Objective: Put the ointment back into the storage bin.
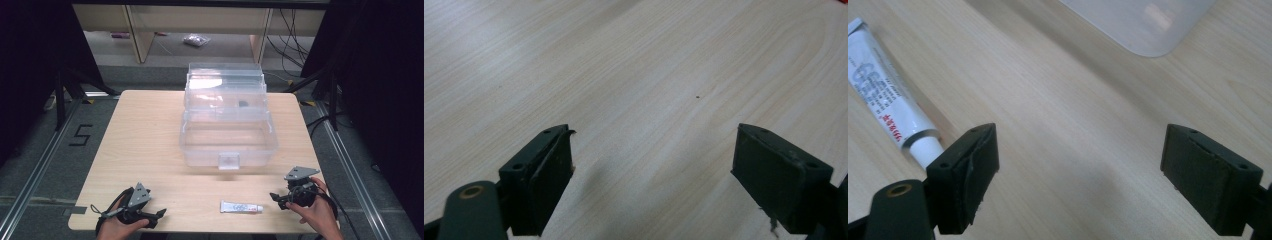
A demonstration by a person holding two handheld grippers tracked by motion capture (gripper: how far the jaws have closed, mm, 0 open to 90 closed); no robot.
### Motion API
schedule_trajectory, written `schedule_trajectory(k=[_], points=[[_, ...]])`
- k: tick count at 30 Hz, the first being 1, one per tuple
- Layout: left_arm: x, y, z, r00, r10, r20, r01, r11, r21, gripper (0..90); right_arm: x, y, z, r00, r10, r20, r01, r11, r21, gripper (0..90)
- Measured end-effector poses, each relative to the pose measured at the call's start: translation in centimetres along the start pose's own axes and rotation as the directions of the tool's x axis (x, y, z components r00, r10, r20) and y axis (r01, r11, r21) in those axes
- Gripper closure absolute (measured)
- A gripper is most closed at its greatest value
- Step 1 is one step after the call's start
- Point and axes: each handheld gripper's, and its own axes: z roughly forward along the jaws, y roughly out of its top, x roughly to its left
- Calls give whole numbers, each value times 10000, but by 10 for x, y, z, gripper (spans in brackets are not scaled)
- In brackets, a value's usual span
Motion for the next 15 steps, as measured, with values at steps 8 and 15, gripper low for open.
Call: schedule_trajectory(k=[8, 15], points=[[0, 0, 1, 10000, 24, -15, -24, 9999, 100, 159, 8, 18, -5, 9927, -1177, -268, 1190, 9915, 531, 175], [1, 0, 1, 9999, 171, 11, -171, 9998, 126, 159, 23, 40, -10, 9740, -2109, -826, 2190, 9700, 1058, 211]])
